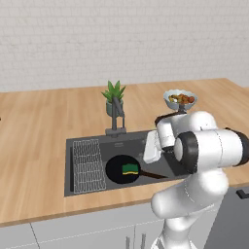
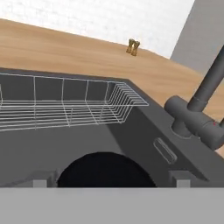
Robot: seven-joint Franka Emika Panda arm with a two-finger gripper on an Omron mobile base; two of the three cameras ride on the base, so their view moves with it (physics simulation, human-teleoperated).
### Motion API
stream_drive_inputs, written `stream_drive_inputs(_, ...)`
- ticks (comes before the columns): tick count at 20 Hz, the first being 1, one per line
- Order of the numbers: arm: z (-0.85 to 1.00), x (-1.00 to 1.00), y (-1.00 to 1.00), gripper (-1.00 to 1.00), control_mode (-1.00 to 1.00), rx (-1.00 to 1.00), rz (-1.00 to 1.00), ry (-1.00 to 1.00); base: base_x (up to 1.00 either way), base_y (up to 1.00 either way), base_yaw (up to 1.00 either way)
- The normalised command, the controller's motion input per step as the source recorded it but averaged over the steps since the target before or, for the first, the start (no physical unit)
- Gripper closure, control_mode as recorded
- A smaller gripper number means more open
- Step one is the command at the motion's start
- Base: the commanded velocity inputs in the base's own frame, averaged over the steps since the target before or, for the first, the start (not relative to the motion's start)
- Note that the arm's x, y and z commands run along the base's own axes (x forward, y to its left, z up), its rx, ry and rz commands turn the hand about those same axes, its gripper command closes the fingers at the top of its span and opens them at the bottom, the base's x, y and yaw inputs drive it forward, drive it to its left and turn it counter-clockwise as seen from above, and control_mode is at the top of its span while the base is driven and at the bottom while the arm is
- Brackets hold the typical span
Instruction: Pick the pan and sponge and place them into the sink. Then turn on the water.
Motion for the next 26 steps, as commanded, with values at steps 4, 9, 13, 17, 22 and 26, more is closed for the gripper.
stream_drive_inputs(4, 0.7, -0.4, -0.27, -1.0, -1.0, 0.28, -0.07, -0.18, 0.0, 0.0, 0.0)
stream_drive_inputs(9, 0.67, -0.32, -0.07, -1.0, -1.0, 0.25, -0.13, -0.1, 0.0, 0.0, 0.0)
stream_drive_inputs(13, 0.62, -0.22, 0.0, -1.0, -1.0, 0.2, -0.16, -0.01, 0.0, 0.0, 0.0)
stream_drive_inputs(17, 0.64, -0.08, 0.01, -1.0, -1.0, 0.15, -0.13, 0.0, 0.0, 0.0, 0.0)
stream_drive_inputs(22, 0.43, 0.0, 0.08, -1.0, -1.0, 0.07, -0.11, 0.0, 0.0, 0.0, 0.0)
stream_drive_inputs(26, 0.06, 0.04, 0.23, -1.0, -1.0, 0.01, -0.09, 0.0, 0.0, 0.0, 0.0)
